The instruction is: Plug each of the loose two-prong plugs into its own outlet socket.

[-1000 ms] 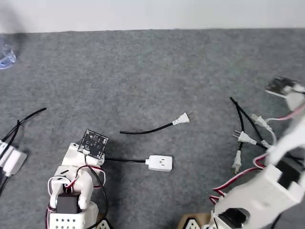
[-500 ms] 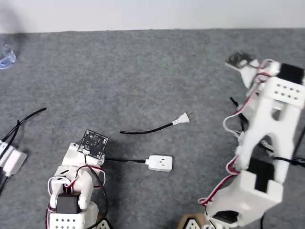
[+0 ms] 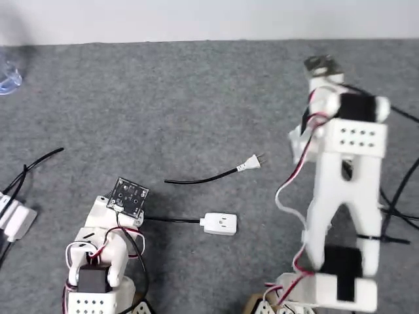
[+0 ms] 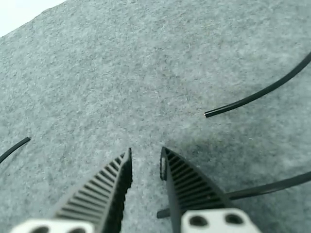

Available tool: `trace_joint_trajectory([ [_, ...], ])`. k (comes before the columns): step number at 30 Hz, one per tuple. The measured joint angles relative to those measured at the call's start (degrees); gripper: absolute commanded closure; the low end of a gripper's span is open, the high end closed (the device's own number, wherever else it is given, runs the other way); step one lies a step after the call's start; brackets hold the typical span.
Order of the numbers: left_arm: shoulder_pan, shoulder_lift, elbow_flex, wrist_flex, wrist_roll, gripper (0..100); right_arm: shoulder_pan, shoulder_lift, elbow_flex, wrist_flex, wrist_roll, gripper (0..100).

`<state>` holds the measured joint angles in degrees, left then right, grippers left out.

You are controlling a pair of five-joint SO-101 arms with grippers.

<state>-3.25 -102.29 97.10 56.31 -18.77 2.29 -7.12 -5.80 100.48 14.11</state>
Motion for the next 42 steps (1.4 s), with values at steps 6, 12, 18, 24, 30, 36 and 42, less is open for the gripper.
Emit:
trace_joint_trajectory([
  [6, 0.00, 0.00, 0.00, 0.00, 0.00, 91, -4.31, -12.57, 13.80, 0.00, -0.53, 47.5],
  [12, 0.00, 0.00, 0.00, 0.00, 0.00, 91, -4.22, -24.09, 29.54, -4.75, -0.53, 47.5],
  [18, 0.00, 0.00, 0.00, 0.00, 0.00, 91, -4.31, -32.62, 50.29, -17.58, -0.53, 47.5],
  [24, 0.00, 0.00, 0.00, 0.00, 0.00, 91, -4.40, -39.38, 66.81, -32.97, -0.53, 47.5],
  [30, 0.00, 0.00, 0.00, 0.00, 0.00, 91, -4.40, -44.31, 79.38, -48.44, -0.53, 47.5],
  [36, 0.00, 0.00, 0.00, 0.00, 0.00, 91, -4.04, -47.74, 91.78, -62.86, -0.53, 47.5],
  [42, 0.09, 0.00, 0.00, 3.60, 0.00, 91, 4.31, -52.66, 93.19, -66.99, -0.53, 47.5],
])
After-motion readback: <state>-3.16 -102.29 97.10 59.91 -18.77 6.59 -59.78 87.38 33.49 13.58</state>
